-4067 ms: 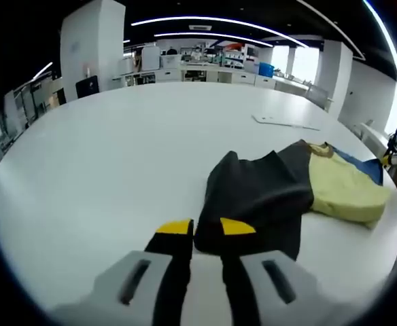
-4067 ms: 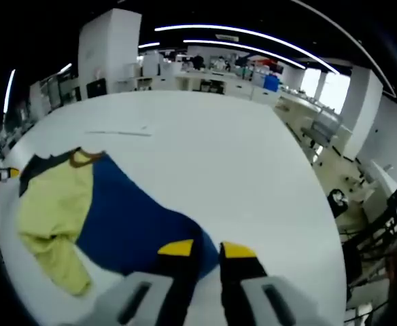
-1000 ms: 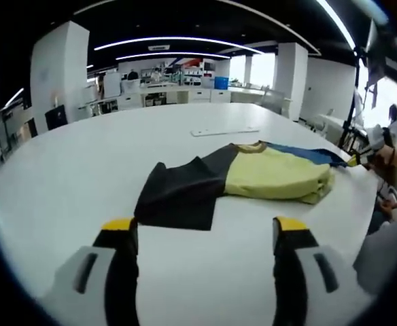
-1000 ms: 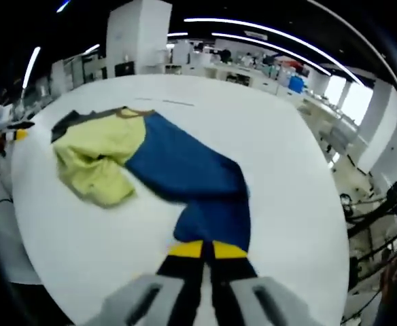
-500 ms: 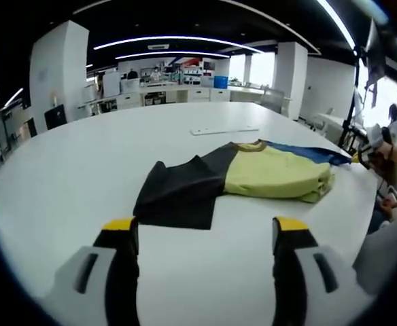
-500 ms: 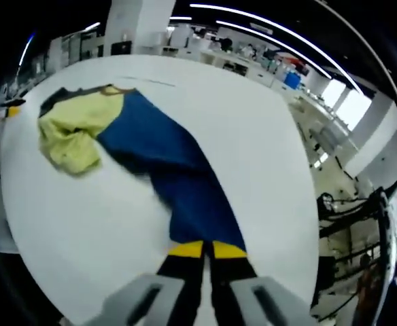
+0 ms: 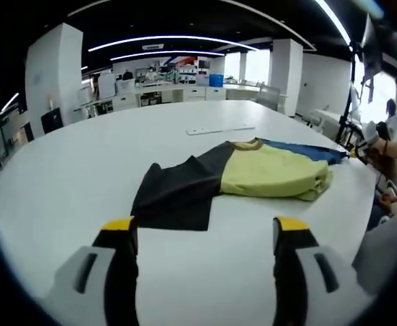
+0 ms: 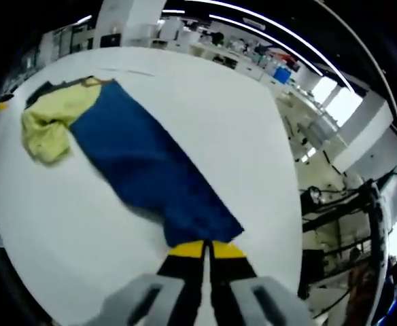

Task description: Fold the garment on the visible template until the final outline fits inside the template.

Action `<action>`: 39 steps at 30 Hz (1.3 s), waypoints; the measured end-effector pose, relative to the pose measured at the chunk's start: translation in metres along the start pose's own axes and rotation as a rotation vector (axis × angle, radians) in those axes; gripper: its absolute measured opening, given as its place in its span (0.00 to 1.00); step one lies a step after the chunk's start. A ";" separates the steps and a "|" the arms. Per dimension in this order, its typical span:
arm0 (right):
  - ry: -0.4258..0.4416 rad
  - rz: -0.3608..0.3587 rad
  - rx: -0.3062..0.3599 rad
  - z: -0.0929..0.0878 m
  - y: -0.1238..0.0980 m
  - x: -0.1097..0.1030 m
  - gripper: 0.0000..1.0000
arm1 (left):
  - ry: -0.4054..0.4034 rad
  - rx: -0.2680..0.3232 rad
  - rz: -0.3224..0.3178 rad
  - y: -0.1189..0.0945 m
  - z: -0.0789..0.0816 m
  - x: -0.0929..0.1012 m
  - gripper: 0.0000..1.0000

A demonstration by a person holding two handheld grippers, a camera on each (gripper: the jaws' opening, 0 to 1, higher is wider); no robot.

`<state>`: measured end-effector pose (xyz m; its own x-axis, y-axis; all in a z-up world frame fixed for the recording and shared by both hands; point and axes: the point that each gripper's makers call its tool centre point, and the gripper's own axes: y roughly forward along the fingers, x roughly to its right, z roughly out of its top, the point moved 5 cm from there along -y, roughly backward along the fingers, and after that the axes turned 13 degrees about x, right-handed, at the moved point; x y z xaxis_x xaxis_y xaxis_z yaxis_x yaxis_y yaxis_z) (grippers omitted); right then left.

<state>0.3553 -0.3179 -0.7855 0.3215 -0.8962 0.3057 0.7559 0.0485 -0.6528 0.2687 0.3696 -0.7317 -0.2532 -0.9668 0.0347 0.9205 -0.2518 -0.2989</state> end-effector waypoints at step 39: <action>0.200 0.466 0.299 0.122 -0.021 -0.150 0.96 | -0.050 -0.009 -0.049 -0.004 -0.004 0.022 0.99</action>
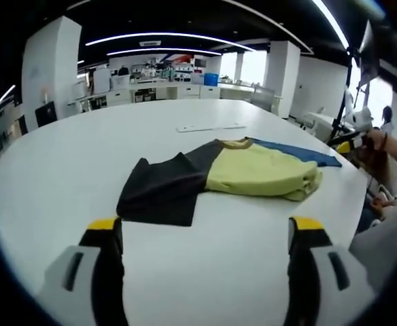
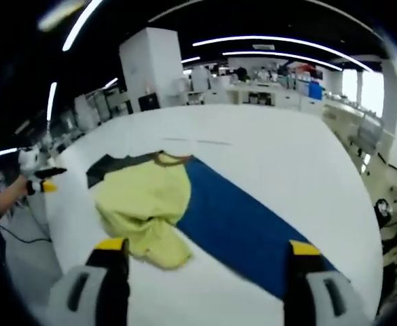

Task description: Fold the garment on the visible template until the final outline fits inside the template.

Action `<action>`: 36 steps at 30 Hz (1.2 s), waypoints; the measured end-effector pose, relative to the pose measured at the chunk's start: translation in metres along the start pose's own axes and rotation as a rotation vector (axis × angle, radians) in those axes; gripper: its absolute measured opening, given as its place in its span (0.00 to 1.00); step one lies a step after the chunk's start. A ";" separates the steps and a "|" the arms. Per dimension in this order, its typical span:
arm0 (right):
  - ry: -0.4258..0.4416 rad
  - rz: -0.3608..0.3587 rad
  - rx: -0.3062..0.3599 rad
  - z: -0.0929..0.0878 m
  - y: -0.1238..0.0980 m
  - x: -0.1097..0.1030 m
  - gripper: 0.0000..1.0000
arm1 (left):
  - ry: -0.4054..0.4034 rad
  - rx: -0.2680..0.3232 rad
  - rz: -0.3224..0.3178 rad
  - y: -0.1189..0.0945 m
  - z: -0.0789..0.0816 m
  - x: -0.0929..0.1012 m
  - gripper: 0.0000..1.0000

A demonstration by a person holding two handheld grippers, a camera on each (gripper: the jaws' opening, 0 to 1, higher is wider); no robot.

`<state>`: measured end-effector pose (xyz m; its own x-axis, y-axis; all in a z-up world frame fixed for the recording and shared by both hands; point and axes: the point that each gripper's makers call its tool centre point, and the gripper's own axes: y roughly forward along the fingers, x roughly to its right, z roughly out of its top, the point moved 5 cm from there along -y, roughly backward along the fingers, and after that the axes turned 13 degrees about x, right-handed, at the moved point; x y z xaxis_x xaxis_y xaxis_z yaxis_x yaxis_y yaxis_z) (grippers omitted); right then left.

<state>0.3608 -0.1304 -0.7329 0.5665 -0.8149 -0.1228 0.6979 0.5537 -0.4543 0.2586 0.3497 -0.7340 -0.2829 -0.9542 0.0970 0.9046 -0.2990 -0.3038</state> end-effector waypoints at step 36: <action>-0.245 0.646 -0.031 0.002 0.069 -0.221 0.37 | 0.050 -0.017 -0.075 -0.001 -0.004 0.031 0.94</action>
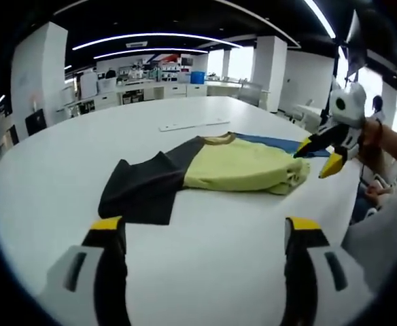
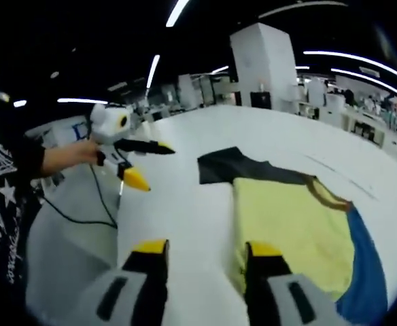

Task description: Fold the garment on the visible template until the final outline fits inside the template.

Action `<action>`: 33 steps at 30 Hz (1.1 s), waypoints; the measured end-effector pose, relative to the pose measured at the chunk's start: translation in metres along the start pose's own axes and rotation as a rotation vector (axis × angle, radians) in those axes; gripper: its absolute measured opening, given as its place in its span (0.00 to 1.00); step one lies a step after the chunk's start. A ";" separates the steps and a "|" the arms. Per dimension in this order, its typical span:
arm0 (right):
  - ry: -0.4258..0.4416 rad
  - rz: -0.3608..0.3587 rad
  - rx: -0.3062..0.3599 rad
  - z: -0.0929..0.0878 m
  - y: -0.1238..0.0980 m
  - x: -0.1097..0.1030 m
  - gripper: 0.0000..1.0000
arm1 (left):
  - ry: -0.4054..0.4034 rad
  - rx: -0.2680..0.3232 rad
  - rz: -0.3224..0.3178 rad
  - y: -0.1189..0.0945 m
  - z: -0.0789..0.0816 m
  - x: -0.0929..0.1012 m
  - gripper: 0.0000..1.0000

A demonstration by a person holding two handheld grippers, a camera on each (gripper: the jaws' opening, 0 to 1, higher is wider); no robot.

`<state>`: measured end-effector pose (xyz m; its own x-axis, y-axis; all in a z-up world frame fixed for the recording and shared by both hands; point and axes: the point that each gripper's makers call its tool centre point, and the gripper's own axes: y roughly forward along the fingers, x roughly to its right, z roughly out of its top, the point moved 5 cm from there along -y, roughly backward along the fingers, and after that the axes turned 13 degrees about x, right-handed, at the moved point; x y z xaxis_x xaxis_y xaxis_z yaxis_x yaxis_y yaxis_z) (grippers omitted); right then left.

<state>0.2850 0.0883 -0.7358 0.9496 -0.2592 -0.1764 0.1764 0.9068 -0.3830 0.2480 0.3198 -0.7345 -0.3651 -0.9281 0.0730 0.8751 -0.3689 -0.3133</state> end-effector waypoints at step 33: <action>-0.202 -0.167 -0.227 -0.049 0.042 0.057 0.07 | -0.030 -0.012 -0.004 -0.002 -0.006 0.000 0.88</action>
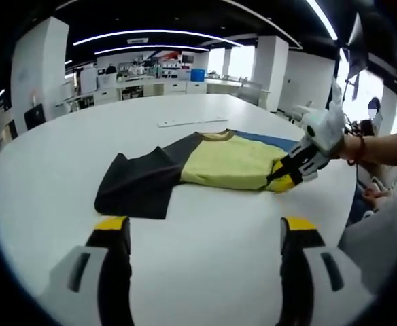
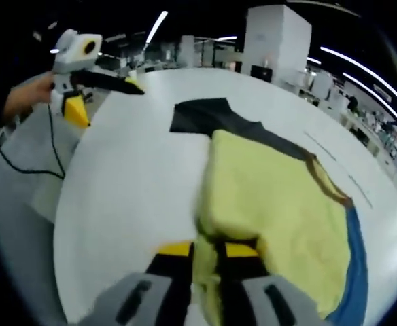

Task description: Fold the garment on the visible template until the final outline fits inside the template.

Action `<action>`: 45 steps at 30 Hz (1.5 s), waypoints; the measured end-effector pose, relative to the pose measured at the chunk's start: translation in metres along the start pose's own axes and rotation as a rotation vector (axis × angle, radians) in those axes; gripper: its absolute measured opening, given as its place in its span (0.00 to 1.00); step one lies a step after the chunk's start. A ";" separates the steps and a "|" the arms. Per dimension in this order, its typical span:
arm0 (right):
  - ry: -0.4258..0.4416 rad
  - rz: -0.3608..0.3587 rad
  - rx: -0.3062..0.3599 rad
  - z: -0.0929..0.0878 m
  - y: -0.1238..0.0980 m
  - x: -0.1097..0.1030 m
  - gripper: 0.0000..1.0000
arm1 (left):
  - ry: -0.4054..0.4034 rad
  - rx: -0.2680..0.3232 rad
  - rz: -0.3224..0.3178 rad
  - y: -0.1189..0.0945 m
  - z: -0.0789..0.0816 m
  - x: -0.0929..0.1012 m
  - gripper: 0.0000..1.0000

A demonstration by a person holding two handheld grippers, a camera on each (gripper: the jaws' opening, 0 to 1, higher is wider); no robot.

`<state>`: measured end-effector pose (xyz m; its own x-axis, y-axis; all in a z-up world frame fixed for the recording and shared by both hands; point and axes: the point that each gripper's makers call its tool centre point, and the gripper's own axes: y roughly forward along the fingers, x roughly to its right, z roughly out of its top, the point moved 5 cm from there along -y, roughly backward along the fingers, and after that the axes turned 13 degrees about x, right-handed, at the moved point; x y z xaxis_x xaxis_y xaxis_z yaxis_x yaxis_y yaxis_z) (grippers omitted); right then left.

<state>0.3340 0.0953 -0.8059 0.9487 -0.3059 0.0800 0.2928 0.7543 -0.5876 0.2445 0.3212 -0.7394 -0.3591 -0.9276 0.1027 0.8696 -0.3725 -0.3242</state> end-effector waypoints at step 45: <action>0.558 -0.013 0.283 0.034 -0.040 0.094 0.00 | -0.024 0.040 -0.054 0.027 0.003 0.017 0.65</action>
<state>0.4154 0.0560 -0.7475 0.7618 -0.5158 -0.3920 0.3966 0.8498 -0.3473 0.2626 0.2955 -0.7437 -0.3984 -0.9062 0.1419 0.8619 -0.4228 -0.2799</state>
